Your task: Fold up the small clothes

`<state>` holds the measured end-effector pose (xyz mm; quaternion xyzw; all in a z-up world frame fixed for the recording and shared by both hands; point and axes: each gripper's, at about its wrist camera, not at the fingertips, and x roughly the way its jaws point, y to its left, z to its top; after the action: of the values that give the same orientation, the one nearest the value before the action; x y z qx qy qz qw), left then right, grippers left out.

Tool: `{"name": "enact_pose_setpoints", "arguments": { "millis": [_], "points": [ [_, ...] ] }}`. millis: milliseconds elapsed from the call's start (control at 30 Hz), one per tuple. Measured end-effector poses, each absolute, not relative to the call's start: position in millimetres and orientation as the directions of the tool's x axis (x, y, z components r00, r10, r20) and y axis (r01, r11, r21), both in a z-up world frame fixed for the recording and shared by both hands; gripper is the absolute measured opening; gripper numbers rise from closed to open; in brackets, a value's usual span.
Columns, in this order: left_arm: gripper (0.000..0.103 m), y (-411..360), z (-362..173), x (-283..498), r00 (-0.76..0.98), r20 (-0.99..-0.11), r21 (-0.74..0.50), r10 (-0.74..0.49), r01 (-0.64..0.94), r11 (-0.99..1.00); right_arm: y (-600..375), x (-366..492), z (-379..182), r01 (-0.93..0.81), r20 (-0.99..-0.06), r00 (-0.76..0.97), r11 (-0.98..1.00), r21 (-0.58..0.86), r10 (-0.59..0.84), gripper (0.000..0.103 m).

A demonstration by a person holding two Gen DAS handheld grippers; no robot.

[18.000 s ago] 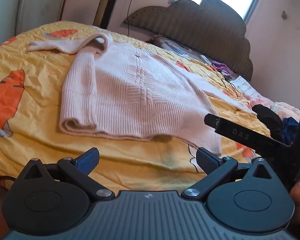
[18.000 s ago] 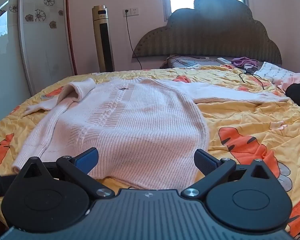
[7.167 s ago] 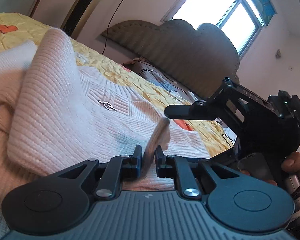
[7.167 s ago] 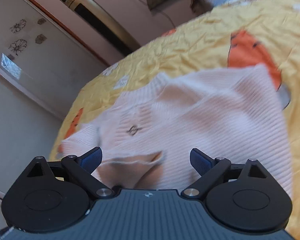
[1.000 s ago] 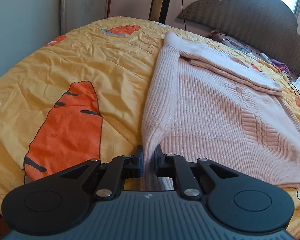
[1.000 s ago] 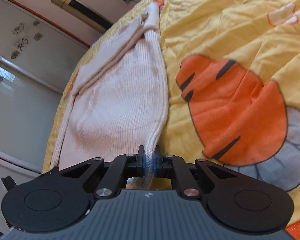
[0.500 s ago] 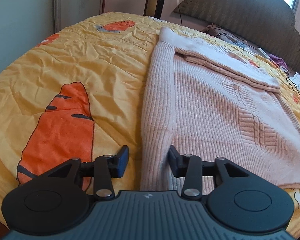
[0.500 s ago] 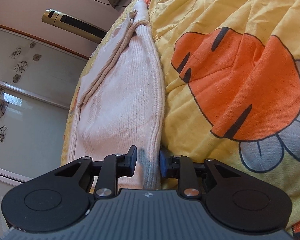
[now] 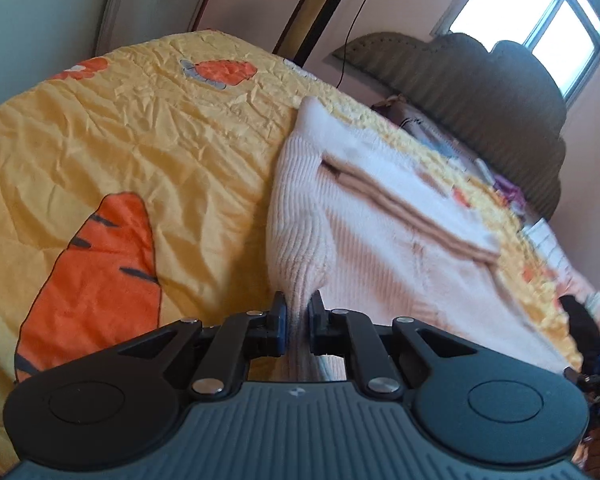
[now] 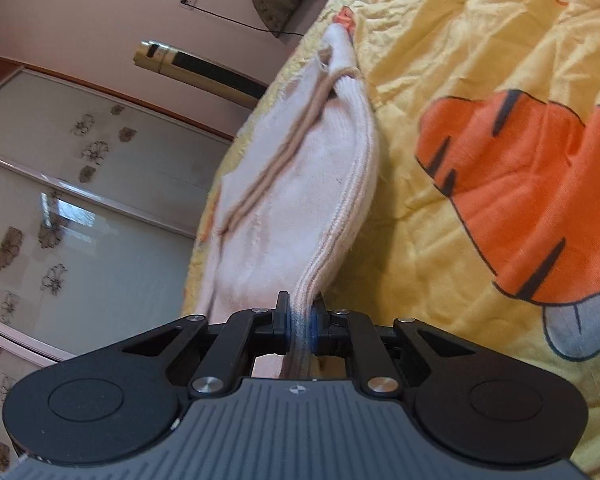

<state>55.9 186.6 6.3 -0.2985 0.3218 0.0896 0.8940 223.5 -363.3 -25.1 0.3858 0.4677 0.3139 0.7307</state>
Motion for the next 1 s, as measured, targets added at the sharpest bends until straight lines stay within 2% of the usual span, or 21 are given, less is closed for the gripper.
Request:
{"name": "enact_pose_setpoints", "arguments": {
  "millis": [167,267,500,667,833,933,1000],
  "points": [
    [0.01,217,41,80,0.848,-0.526,-0.588,-0.061,-0.311,0.746,-358,249,13,-0.176,-0.312,0.399,0.406,0.897,0.862,0.014],
    [0.01,233,51,110,0.867,-0.494,-0.623,-0.066,-0.3,0.723,-352,277,30,-0.218,-0.244,0.424,0.36,0.907,0.872,0.014],
    [0.009,256,59,211,0.872,-0.488,-0.613,-0.039,-0.311,0.726,-327,373,42,-0.254,-0.163,0.475,0.312,0.916,0.865,0.014],
    [0.009,274,52,303,0.853,-0.522,-0.616,-0.026,-0.356,0.702,-300,454,33,-0.216,-0.192,0.501,0.336,0.917,0.844,0.014],
    [0.009,276,18,392,0.794,-0.608,-0.528,0.023,-0.426,0.735,-271,535,1,-0.136,-0.26,0.516,0.378,0.916,0.816,0.014],
    [0.01,284,-16,430,0.737,-0.676,-0.523,0.012,-0.491,0.696,-257,576,-37,-0.02,-0.352,0.511,0.42,0.907,0.785,0.014],
    [0.01,290,-25,443,0.74,-0.673,-0.551,-0.02,-0.482,0.681,-251,596,-68,0.081,-0.42,0.48,0.438,0.895,0.77,0.016]
  ]
}}
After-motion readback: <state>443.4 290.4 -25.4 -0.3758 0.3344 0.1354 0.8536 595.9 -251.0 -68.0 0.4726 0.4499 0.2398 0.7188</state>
